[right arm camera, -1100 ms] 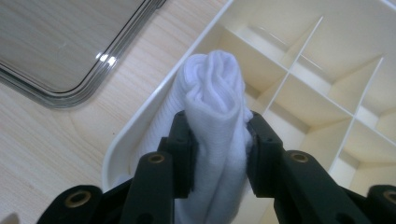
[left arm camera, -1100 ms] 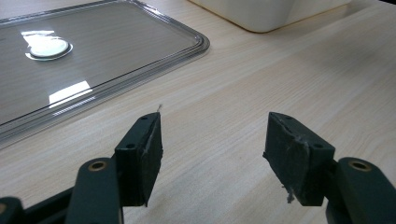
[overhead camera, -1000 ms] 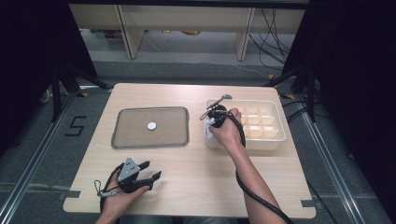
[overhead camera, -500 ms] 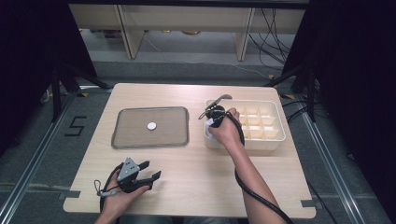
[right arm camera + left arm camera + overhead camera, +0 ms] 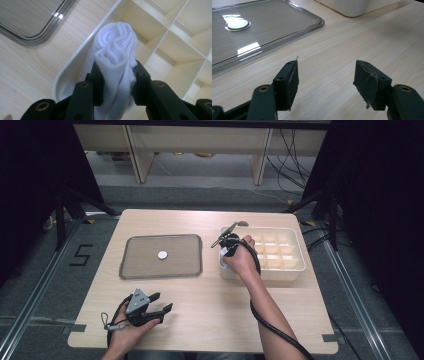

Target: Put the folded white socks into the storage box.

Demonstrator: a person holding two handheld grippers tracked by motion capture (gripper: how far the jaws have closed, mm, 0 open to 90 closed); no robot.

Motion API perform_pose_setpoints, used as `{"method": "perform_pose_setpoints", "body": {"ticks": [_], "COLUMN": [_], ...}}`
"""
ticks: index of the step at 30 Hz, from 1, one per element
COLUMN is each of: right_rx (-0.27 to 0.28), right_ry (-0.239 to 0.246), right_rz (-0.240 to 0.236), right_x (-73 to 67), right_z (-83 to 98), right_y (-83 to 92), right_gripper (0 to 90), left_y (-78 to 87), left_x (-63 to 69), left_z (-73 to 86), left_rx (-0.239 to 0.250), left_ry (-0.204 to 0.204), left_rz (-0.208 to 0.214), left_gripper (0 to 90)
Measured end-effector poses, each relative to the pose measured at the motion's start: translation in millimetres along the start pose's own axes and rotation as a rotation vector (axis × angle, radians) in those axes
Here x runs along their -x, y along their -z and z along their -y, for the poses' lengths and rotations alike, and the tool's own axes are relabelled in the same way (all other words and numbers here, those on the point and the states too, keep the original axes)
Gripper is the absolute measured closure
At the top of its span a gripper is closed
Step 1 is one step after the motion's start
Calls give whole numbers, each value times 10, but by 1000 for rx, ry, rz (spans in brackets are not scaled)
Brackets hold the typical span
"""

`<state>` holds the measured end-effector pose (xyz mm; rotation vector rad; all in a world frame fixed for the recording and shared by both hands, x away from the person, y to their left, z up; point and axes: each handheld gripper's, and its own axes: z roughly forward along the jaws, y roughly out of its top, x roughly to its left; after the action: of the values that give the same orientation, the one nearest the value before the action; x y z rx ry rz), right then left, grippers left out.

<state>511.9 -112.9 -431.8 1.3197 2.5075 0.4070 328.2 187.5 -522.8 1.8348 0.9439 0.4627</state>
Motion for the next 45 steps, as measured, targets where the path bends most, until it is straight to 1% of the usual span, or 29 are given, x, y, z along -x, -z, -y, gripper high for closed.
{"method": "perform_pose_setpoints", "body": {"ticks": [3, 4, 6, 7, 9, 10, 11, 13, 15, 16, 17, 18, 19, 20, 24, 25, 27, 28, 29, 30, 31, 32, 33, 35, 37, 40, 42, 43, 45], "right_rx": [3, -9, 15, 4, 18, 13, 10, 23, 28, 25, 40, 36, 37, 40, 67, 85, 79, 83, 67, 79, 50, 47, 47, 37, 50, 35, 44, 49, 53], "right_ry": [-4, -17, -22, -27, -45, -67, -95, -126, -132, -153, -167, -188, -200, -216, -249, -231, -251, -234, -234, -192, -220, -208, -208, -206, -193, -199, -216, -228, -210], "right_rz": [-14, -23, -58, -38, -58, -82, -82, -105, -99, -103, -94, -110, -98, -101, -97, -98, -119, -118, -113, -125, -129, -147, -147, -128, -131, -140, -145, -133, -135], "right_x": [21, 19, 52, 52, 86, 100, 105, 130, 145, 137, 153, 151, 165, 176, 213, 241, 249, 263, 260, 277, 258, 262, 262, 262, 265, 255, 259, 256, 260], "right_z": [5, 4, 15, 15, 28, 31, 36, 47, 50, 51, 49, 49, 47, 47, 44, 50, 59, 65, 71, 82, 84, 88, 88, 90, 90, 80, 66, 56, 53], "right_y": [-6, -4, -35, -20, -13, -10, -6, 17, 19, 32, 47, 68, 77, 111, 199, 221, 303, 322, 344, 347, 358, 327, 327, 264, 247, 248, 272, 277, 276], "right_gripper": [685, 683, 679, 673, 652, 638, 621, 586, 558, 546, 533, 521, 511, 498, 467, 464, 474, 529, 569, 616, 647, 674, 674, 699, 700, 673, 616, 612, 602], "left_y": [2, 2, 4, 0, 2, 1, 1, 0, 1, 1, 2, 2, 3, 0, 0, -2, 2, 1, 1, 0, 7, 5, 2, 4, 3, 1, 5, 8, 11], "left_x": [5, 6, 5, 1, -1, -2, -3, -2, -6, -7, -7, -6, -4, -5, 1, 6, -1, -3, -7, -5, -4, -4, -4, -1, -5, -9, -6, -6, -8], "left_z": [-2, -2, -2, 1, 1, 0, 0, 0, -1, -1, -1, 0, 0, 0, 0, 1, 0, 0, -1, -2, -5, -4, -2, 1, 1, -1, 2, 1, -2], "left_rx": [-7, -6, -5, 4, 3, 2, 1, 1, -1, 1, 1, 3, 2, 3, 3, 9, 2, 1, -1, 0, -9, -7, -2, 3, 4, 2, 7, 4, -1], "left_ry": [-1, -1, -1, 3, 3, 3, 3, 3, 4, 6, 7, 9, 8, 6, 1, 5, 2, 3, 5, 7, 6, 5, 5, 5, 10, 10, 12, 13, 12], "left_rz": [-6, -6, -6, 2, -1, 0, -1, -1, 1, 0, 1, -1, -2, 0, 0, 1, -1, -1, 0, -4, -9, -8, -5, -4, -2, 2, 0, -3, -6], "left_gripper": [359, 360, 359, 358, 358, 358, 358, 358, 358, 358, 358, 358, 358, 358, 358, 358, 358, 358, 358, 358, 358, 358, 358, 357, 357, 358, 357, 357, 357]}}
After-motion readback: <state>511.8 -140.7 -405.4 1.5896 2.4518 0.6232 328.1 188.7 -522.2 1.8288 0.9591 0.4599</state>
